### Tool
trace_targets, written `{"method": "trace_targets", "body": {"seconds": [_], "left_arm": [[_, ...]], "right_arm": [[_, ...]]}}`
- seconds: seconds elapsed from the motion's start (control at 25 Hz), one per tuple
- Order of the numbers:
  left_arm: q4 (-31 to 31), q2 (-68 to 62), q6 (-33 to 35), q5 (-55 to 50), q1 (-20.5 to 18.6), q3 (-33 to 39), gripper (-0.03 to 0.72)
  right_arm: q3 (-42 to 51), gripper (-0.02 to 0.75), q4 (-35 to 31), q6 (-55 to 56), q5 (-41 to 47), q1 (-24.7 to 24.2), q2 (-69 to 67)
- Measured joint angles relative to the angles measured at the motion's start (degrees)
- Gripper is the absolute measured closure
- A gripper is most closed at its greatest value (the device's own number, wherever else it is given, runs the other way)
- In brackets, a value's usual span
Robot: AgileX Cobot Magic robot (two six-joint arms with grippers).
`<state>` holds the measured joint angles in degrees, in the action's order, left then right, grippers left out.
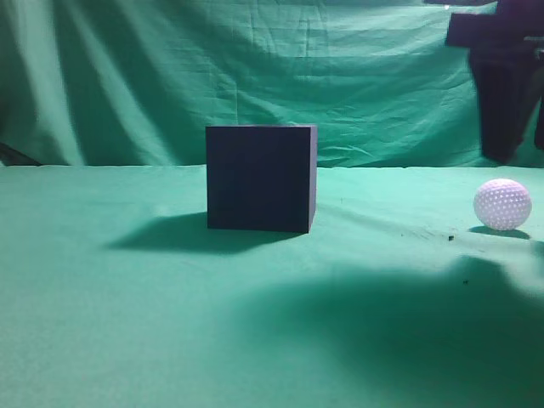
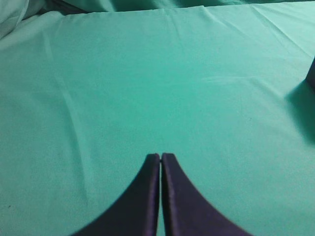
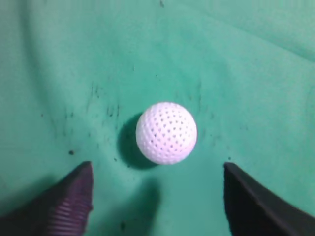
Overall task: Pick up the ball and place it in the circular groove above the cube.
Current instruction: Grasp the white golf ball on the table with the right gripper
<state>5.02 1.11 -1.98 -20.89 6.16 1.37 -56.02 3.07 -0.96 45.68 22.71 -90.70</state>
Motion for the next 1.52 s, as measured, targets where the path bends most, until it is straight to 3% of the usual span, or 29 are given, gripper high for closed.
{"method": "trace_targets", "body": {"seconds": [0.08,0.16,0.36,0.8,1.0,1.28,1.52], "left_arm": [[0.0,0.0,0.0,0.0,0.0,0.0,0.688],[0.0,0.0,0.0,0.0,0.0,0.0,0.688],[0.0,0.0,0.0,0.0,0.0,0.0,0.688],[0.0,0.0,0.0,0.0,0.0,0.0,0.688],[0.0,0.0,0.0,0.0,0.0,0.0,0.688],[0.0,0.0,0.0,0.0,0.0,0.0,0.688],[0.0,0.0,0.0,0.0,0.0,0.0,0.688]], "right_arm": [[-0.2,0.251,0.9,1.4,-1.6,0.0,-1.2],[-0.3,0.186,2.3,3.3,-3.4,0.0,-2.3],[-0.7,0.198,5.9,7.8,-6.3,0.0,-5.4],[-1.0,0.198,6.3,11.6,-9.6,0.0,-9.9],[-1.0,0.427,5.3,12.6,-9.6,0.0,-9.9],[-2.4,0.426,4.6,14.3,-7.5,0.0,-9.0],[-11.8,0.426,2.6,12.5,-0.2,1.3,-3.0]]}}
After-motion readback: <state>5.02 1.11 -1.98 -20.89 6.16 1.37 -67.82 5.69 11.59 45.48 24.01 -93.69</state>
